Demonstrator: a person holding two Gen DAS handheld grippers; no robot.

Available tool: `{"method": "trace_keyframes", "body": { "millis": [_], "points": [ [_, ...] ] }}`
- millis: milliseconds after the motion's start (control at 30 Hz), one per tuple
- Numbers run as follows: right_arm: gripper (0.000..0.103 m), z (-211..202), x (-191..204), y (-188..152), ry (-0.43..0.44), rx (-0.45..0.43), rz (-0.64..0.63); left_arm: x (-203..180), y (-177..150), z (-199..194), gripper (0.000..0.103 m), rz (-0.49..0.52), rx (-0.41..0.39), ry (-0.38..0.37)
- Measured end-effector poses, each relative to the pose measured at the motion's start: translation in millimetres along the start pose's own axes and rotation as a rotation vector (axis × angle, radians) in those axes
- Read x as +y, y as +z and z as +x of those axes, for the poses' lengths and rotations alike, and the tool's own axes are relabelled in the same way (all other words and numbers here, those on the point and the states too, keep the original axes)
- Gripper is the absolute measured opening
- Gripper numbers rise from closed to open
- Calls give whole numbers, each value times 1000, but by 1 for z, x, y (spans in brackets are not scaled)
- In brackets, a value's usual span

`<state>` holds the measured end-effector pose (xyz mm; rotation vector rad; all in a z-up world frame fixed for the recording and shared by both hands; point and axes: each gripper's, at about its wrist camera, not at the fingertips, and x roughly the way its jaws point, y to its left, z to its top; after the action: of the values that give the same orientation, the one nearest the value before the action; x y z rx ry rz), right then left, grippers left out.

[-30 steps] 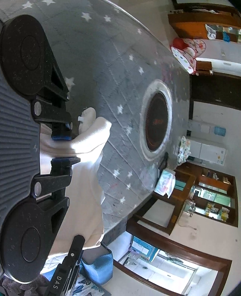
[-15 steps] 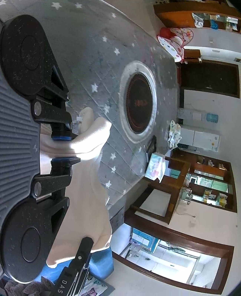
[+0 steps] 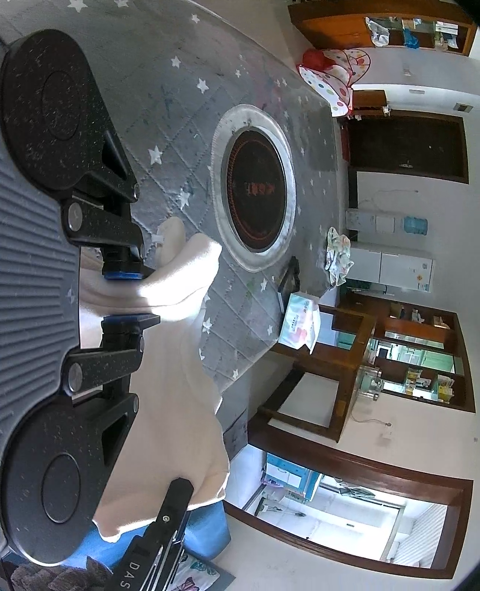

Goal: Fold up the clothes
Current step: 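Hold the folded sweatshirt with both grippers and lift it slightly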

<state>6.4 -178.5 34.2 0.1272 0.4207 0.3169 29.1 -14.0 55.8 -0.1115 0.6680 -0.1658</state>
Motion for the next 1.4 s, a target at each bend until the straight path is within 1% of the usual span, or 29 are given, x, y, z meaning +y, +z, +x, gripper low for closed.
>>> {"method": "trace_keyframes", "body": {
  "millis": [500, 933, 1400],
  "points": [
    [15, 23, -12, 11, -23, 14, -10, -6, 15, 29, 19, 5, 21, 29],
    [15, 43, -22, 10, -38, 45, -13, -6, 19, 50, 19, 8, 48, 47],
    [15, 55, -30, 7, -54, 65, -12, -4, 18, 68, 19, 10, 81, 57]
  ]
}}
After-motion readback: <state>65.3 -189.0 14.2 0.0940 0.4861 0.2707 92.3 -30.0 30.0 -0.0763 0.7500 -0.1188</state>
